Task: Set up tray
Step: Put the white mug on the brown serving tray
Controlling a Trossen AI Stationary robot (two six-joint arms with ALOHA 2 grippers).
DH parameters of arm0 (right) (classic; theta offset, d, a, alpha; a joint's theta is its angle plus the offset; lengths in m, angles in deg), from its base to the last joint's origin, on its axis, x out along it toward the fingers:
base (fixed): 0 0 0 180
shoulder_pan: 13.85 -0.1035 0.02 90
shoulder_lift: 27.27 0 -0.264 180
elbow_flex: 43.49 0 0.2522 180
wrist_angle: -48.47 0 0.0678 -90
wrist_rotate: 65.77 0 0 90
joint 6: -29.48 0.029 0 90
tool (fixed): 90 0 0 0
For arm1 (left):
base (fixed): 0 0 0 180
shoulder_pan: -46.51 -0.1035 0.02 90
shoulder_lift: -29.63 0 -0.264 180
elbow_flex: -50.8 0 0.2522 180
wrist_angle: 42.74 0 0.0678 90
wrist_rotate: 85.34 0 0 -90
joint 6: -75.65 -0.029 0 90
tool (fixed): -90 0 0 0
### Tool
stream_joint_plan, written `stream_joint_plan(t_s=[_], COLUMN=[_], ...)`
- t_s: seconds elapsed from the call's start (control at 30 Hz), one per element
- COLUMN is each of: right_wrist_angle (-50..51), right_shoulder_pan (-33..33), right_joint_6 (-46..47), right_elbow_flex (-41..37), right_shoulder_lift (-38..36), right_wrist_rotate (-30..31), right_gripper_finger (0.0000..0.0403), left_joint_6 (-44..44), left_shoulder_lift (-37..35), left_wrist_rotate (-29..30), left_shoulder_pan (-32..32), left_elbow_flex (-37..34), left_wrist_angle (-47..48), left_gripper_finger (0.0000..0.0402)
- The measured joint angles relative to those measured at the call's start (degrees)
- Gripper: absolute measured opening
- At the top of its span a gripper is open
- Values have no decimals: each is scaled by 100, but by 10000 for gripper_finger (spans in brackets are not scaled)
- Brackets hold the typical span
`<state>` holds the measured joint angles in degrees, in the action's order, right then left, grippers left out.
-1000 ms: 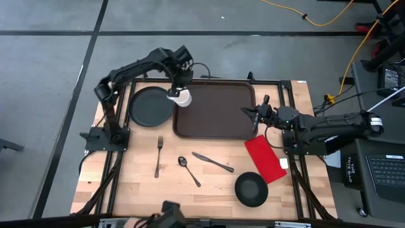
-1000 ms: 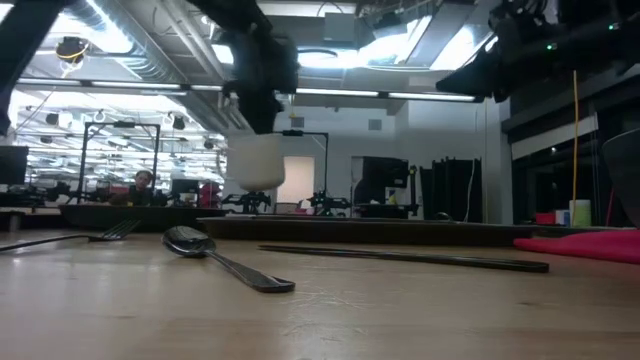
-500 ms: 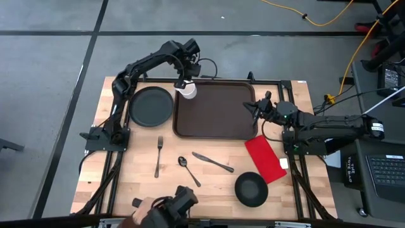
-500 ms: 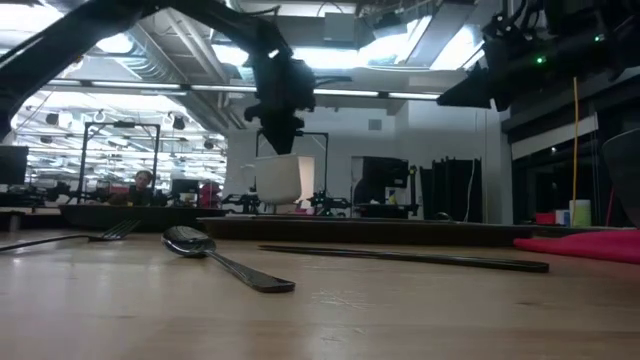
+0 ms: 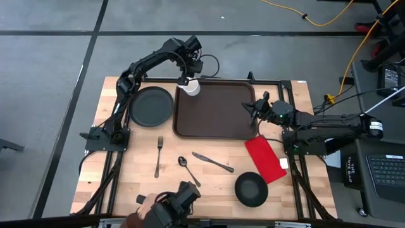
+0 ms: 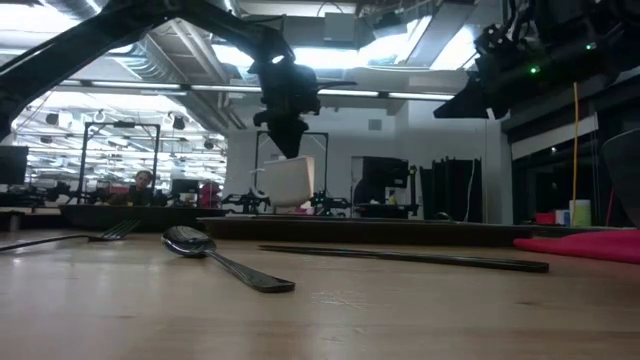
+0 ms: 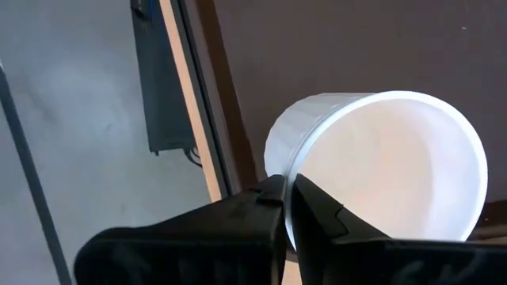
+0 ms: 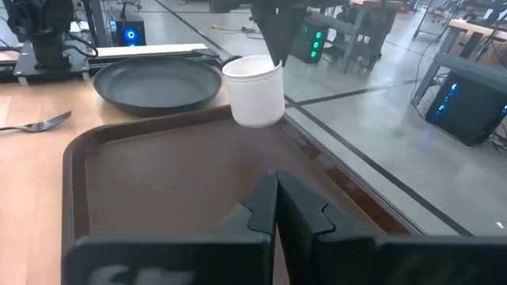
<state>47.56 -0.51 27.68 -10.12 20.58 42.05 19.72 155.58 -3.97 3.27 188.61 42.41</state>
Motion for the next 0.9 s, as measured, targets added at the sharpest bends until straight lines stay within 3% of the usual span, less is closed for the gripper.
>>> stream_joint_plan(t_s=[0.33, 0.9], right_wrist_angle=[-75, -92], right_shoulder_pan=[0, 0], right_joint_6=[9, 13], right_elbow_flex=[0, -2], right_shoulder_lift=[21, 21], right_wrist_rotate=[-2, -11], right_gripper_finger=[14, 14], left_joint_6=[264, 384], left_shoulder_lift=[0, 391], left_wrist_rotate=[-389, 12], left_shoulder_pan=[1, -37], left_elbow_flex=[-1, -2], left_wrist_angle=[45, -78], left_gripper_finger=[3, 3])
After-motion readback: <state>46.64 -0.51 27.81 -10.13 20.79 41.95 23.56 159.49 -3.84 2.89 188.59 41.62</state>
